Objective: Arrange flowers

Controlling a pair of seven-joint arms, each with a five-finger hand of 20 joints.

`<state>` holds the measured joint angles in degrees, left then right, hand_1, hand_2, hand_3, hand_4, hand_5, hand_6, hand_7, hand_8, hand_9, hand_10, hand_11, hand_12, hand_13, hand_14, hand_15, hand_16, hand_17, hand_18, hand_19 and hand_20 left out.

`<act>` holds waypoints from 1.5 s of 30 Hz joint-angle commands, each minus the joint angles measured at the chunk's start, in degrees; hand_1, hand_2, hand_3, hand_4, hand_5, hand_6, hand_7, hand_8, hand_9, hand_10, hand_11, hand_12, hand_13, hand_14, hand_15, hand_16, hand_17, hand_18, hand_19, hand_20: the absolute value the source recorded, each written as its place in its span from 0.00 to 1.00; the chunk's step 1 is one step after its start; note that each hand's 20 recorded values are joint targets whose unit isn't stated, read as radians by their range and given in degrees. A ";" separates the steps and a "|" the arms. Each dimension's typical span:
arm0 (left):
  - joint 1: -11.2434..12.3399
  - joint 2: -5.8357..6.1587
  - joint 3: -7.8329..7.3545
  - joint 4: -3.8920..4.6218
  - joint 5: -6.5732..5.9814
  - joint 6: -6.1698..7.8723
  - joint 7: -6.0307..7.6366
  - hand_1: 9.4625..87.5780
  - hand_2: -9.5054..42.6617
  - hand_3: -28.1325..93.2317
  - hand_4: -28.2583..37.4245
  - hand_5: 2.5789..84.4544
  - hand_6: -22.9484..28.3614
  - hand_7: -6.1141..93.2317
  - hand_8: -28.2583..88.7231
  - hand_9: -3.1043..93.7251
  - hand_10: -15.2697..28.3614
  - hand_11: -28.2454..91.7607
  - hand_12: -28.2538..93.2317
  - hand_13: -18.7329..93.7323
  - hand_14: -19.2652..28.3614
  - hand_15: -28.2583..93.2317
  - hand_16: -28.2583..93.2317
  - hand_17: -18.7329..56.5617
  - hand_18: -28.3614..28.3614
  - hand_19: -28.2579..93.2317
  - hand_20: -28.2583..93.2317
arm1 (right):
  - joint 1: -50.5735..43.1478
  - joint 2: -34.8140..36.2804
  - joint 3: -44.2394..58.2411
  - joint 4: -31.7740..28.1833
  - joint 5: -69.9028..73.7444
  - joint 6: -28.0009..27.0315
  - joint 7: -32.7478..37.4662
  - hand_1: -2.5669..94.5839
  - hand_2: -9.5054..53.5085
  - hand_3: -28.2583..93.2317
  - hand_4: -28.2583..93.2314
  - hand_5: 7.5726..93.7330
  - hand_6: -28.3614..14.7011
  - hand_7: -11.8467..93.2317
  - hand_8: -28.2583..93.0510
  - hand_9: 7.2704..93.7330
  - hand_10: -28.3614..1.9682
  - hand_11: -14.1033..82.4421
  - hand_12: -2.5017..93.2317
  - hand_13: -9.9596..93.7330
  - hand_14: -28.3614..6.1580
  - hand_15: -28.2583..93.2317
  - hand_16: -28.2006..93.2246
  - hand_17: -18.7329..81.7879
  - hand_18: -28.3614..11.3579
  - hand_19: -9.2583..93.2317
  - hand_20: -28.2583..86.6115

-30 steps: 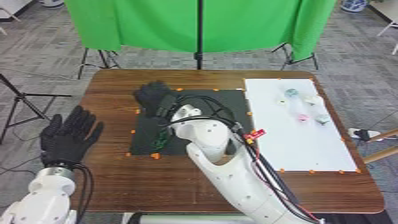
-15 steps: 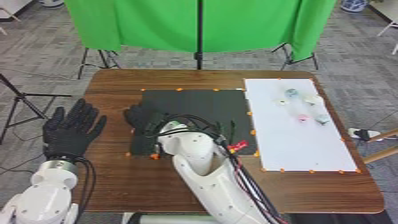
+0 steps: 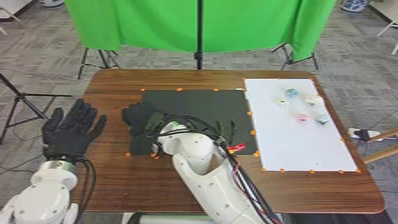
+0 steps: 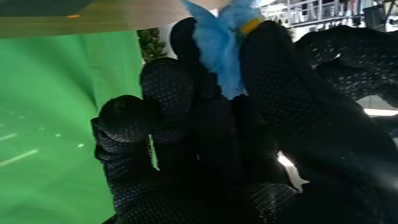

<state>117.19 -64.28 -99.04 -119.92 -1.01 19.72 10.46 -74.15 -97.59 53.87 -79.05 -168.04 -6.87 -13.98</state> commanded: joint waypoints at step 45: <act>3.52 -1.75 -1.23 -0.75 -0.34 0.33 0.54 0.24 0.49 0.86 0.00 0.60 0.63 0.26 0.15 0.49 0.72 0.51 0.36 0.46 0.78 0.73 0.18 0.19 0.82 0.61 0.43 | -0.07 5.45 -7.50 -3.78 -20.41 3.99 13.14 0.70 0.00 0.83 0.00 0.70 0.56 0.33 0.20 0.62 0.31 0.39 0.23 0.56 0.31 0.79 0.60 0.51 0.02 0.97 0.70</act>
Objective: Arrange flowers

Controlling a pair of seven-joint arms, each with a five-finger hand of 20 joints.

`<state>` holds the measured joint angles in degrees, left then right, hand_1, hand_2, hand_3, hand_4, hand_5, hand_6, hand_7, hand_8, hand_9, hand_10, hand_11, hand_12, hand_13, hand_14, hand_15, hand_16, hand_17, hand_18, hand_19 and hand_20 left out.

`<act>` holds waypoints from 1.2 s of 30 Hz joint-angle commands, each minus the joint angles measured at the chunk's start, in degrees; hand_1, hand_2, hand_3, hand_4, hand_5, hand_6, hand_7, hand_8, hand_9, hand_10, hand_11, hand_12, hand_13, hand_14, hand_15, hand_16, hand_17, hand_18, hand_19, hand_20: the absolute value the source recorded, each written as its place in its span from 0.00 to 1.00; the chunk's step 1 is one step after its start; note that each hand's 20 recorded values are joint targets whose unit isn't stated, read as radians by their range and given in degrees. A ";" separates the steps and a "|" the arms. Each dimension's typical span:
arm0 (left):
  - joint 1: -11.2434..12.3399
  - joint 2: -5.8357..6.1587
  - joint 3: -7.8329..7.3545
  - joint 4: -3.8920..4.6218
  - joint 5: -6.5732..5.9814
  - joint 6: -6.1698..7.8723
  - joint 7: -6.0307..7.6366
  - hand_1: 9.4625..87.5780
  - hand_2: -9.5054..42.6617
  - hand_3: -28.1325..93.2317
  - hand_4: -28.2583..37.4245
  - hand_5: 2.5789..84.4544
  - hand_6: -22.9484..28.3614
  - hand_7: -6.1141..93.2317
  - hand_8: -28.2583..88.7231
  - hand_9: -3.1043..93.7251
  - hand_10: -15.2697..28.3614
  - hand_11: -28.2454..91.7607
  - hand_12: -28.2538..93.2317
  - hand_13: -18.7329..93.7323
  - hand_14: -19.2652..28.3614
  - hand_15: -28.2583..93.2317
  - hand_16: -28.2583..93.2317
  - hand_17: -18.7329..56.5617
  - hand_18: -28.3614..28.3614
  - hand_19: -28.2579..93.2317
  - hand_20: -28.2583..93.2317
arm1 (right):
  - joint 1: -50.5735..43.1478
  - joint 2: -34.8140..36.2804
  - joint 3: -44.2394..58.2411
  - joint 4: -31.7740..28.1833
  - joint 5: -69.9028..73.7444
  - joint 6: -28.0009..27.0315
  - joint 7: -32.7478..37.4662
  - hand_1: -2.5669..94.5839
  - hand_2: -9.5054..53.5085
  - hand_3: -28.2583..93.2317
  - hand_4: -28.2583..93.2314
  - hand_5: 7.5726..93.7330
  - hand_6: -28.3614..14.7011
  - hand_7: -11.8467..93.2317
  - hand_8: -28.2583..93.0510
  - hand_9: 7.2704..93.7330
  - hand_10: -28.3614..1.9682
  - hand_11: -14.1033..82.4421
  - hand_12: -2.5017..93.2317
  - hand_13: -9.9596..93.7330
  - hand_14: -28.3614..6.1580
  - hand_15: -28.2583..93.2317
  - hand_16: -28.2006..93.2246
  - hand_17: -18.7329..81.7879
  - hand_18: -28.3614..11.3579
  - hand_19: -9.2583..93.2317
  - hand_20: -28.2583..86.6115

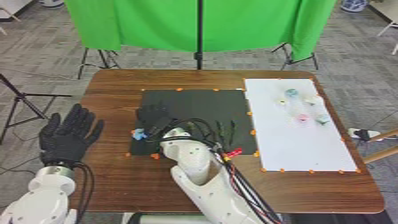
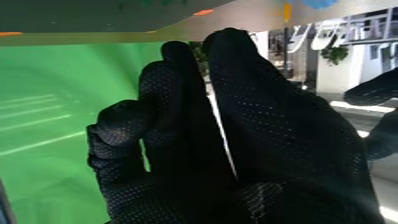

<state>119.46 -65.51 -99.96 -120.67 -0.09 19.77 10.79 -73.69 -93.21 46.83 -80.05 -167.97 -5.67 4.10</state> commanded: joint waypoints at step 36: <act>-0.55 -0.07 1.17 0.13 -2.77 2.73 -0.04 0.24 0.50 0.86 0.00 0.61 0.63 0.27 0.15 0.50 0.73 0.52 0.36 0.47 0.79 0.74 0.18 0.19 0.82 0.62 0.43 | 1.59 0.62 -4.23 -3.79 -25.54 -15.22 -1.64 0.63 0.06 0.89 0.00 0.78 0.44 0.21 0.22 0.65 0.29 0.32 0.19 0.45 0.19 0.79 0.54 0.45 0.02 0.95 0.80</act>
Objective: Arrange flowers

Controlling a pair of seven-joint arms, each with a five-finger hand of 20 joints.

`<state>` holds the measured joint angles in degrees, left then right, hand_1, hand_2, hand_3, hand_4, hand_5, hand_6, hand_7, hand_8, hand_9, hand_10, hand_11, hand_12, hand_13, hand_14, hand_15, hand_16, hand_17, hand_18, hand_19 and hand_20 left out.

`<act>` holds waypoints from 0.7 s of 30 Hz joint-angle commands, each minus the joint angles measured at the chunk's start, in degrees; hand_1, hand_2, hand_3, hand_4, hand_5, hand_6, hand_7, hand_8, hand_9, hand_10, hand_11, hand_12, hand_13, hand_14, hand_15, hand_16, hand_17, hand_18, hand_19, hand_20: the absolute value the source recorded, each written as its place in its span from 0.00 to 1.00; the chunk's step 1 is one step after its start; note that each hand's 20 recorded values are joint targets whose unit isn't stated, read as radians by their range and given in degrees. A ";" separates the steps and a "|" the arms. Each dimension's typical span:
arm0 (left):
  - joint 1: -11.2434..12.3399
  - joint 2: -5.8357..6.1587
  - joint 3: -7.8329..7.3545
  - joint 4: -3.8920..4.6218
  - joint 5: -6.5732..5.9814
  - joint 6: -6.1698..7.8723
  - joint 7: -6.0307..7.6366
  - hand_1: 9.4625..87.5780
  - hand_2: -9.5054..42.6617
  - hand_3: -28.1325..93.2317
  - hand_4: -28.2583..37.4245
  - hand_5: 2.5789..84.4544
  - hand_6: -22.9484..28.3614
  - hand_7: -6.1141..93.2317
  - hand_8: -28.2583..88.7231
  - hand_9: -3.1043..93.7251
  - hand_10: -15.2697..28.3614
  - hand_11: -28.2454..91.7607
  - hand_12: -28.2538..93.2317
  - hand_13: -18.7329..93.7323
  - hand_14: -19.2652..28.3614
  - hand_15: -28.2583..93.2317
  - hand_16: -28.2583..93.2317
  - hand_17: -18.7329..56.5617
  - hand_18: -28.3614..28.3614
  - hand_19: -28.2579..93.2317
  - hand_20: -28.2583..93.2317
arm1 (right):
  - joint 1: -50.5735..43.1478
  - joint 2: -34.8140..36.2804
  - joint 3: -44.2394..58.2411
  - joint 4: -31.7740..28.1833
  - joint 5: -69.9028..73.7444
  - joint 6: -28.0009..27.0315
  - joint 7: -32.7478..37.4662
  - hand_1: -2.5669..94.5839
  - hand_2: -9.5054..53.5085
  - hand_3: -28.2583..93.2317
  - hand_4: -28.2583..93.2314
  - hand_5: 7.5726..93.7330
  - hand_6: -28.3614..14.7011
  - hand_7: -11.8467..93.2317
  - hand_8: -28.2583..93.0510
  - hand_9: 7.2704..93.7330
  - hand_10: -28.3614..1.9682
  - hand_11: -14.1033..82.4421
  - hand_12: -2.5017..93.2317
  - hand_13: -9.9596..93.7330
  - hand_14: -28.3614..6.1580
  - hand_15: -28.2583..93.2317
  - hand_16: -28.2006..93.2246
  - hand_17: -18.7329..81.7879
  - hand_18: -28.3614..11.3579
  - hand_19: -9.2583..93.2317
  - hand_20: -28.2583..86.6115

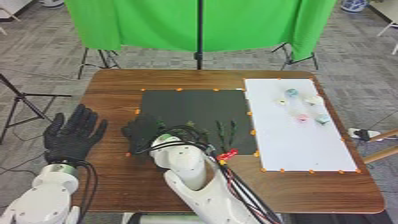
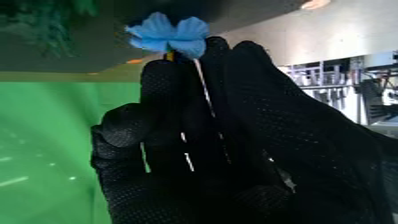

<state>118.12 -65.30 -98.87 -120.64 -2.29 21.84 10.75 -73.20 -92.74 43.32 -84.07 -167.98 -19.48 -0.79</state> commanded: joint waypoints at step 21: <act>1.04 -2.77 -0.85 0.44 -0.18 0.11 -1.94 0.24 0.50 0.87 0.00 0.61 0.63 0.27 0.15 0.50 0.73 0.52 0.36 0.47 0.79 0.74 0.18 0.19 0.82 0.62 0.43 | -0.67 1.51 4.91 -5.19 -9.32 2.73 6.90 0.45 0.01 0.92 0.03 0.67 0.49 0.27 0.14 0.48 0.16 0.30 0.19 0.41 0.05 0.85 0.42 0.45 0.00 0.95 0.81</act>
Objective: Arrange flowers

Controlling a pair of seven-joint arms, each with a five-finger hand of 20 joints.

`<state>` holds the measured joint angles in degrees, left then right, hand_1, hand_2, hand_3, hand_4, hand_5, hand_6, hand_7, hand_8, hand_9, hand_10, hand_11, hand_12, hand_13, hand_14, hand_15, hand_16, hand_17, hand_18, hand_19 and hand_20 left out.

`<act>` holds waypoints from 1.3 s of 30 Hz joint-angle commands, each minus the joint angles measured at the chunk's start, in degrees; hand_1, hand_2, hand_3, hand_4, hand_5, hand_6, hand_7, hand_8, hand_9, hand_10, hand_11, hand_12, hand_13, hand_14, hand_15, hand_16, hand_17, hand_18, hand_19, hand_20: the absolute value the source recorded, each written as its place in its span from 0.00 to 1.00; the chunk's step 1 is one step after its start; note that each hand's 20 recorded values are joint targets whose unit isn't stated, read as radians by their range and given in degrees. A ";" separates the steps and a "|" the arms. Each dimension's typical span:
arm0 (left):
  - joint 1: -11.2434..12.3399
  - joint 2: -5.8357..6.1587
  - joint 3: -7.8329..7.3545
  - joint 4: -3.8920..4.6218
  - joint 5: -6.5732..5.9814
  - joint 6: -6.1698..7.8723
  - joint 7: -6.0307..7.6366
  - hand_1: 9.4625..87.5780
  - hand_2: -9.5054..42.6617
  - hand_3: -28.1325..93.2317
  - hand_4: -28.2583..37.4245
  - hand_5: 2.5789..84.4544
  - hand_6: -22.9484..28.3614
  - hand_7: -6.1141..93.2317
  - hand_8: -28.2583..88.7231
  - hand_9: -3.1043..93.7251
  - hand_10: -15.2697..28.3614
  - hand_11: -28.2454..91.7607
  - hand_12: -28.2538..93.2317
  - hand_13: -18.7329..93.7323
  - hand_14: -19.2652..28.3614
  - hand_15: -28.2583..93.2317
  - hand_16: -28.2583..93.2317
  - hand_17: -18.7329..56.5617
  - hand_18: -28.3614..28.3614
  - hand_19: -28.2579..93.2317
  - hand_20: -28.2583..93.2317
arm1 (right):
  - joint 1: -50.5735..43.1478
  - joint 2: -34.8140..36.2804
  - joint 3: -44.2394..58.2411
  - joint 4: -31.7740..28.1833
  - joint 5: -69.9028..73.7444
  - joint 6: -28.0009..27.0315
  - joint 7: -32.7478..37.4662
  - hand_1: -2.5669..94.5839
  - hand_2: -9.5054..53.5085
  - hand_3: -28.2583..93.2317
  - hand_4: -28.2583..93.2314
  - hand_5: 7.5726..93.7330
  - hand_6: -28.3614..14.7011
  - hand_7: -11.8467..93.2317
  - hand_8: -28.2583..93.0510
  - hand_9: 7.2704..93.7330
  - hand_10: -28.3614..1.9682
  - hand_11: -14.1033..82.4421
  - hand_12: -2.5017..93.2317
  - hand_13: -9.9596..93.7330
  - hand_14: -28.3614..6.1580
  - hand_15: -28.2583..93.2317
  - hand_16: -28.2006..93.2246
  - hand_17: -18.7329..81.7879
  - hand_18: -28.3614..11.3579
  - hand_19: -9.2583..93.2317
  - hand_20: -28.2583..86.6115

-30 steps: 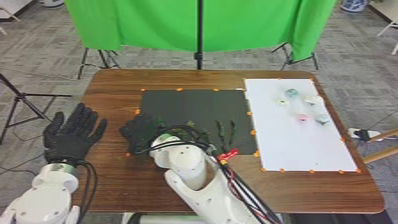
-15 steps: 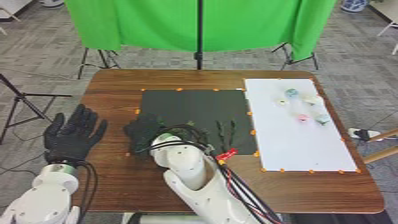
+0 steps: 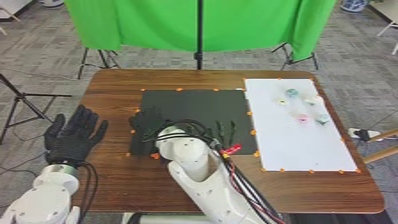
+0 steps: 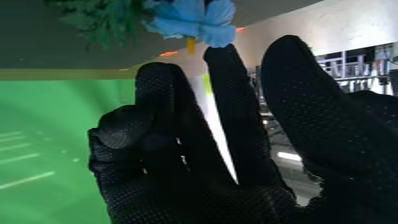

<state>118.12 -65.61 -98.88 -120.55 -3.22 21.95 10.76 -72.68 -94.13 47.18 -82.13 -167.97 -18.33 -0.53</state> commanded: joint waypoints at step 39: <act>6.66 -3.35 -4.57 -2.52 0.44 2.47 1.20 0.24 0.51 0.86 0.00 0.62 0.63 0.28 0.15 0.50 0.72 0.52 0.36 0.47 0.79 0.74 0.19 0.19 0.82 0.62 0.43 | -12.98 26.59 33.86 -16.77 22.69 -4.96 39.81 0.57 0.00 0.91 0.00 0.55 0.55 0.28 0.12 0.37 0.32 0.27 0.11 0.50 0.27 0.62 0.31 0.49 0.04 0.92 0.60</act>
<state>124.44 -69.08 -104.00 -123.22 -3.13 23.42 12.22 -88.43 -66.30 81.61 -100.24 -149.05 -21.47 34.94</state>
